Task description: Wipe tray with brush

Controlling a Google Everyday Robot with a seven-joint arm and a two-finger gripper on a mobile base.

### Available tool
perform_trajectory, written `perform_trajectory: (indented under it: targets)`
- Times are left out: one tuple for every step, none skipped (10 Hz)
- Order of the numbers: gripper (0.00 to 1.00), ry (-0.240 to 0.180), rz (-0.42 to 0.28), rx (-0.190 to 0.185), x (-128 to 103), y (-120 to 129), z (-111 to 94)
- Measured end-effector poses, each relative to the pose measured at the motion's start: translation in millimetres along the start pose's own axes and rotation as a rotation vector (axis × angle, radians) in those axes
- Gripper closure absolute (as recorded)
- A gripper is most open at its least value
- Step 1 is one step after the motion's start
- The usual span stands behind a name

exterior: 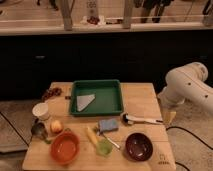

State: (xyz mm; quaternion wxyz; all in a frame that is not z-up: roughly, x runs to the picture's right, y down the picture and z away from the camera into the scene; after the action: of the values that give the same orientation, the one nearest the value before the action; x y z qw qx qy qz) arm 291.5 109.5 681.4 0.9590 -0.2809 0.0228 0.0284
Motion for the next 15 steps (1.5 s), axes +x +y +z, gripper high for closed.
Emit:
perform_trajectory:
  targets:
    - [0.2, 0.0, 0.0, 0.0, 0.0, 0.0, 0.0]
    - [0.2, 0.0, 0.0, 0.0, 0.0, 0.0, 0.0]
    - [0.2, 0.0, 0.0, 0.0, 0.1, 0.0, 0.0]
    - [0.2, 0.001, -0.001, 0.0, 0.1, 0.1, 0.4]
    - [0.2, 0.004, -0.006, -0.003, 0.3, 0.7, 4.9]
    - [0.2, 0.007, -0.026, -0.007, -3.8, 0.2, 16.1]
    - [0.2, 0.009, -0.045, -0.012, -8.3, 0.3, 29.5]
    - [0.2, 0.013, -0.054, -0.015, -9.6, 0.3, 36.8]
    - [0.2, 0.015, -0.062, -0.017, -11.0, -0.3, 39.7]
    - [0.2, 0.014, -0.066, -0.018, -12.8, -1.6, 40.9]
    - [0.2, 0.013, -0.068, -0.021, -13.8, -1.5, 43.6]
    - [0.2, 0.01, -0.069, -0.025, -15.7, -1.2, 52.6]
    - [0.2, 0.006, -0.076, -0.027, -19.3, -1.7, 65.2]
    - [0.2, 0.004, -0.083, -0.03, -22.8, -2.1, 74.8]
    - [0.2, 0.002, -0.086, -0.032, -24.4, -2.4, 80.9]
